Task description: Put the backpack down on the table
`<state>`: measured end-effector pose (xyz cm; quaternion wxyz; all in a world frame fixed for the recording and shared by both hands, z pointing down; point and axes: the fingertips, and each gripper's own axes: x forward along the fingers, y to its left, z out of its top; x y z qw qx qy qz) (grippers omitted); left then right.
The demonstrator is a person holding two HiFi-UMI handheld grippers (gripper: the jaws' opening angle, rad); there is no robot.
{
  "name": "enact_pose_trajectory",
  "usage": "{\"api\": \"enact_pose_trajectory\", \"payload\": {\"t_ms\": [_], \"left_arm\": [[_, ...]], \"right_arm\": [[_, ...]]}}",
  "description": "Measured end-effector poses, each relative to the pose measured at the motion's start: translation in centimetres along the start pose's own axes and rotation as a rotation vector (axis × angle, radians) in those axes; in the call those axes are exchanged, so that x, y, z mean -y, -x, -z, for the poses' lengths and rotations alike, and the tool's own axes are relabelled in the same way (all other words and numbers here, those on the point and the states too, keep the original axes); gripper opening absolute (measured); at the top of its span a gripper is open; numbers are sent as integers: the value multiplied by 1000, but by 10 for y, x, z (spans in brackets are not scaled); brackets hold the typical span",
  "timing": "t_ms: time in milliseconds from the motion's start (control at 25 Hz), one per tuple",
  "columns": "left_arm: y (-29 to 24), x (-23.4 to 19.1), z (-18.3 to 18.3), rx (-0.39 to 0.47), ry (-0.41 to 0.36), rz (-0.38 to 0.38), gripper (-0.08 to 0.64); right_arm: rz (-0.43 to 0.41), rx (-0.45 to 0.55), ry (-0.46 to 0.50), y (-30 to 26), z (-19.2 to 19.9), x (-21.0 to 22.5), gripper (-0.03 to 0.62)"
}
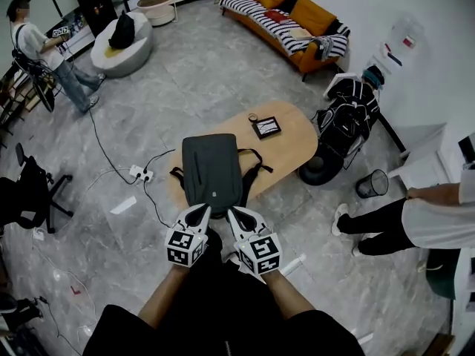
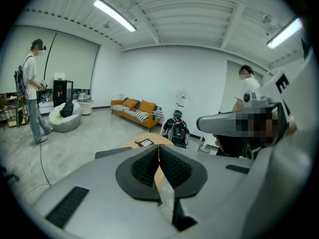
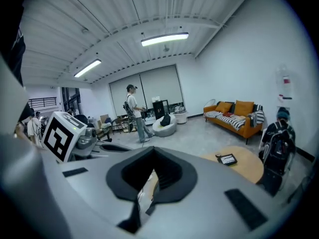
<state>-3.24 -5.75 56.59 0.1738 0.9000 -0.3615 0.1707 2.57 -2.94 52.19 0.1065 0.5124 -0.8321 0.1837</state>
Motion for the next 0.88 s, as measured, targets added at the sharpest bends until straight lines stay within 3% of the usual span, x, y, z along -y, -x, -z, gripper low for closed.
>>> {"api": "enact_pose_trajectory", "payload": {"t_ms": [520,880], "left_arm": [[26,16,0,27,-28,11,15],[43,17,11,25,-5,7,15]], "right_arm": [[25,18,8,20,8,-20,9],[19,3,33,24,15,-36,9]]}}
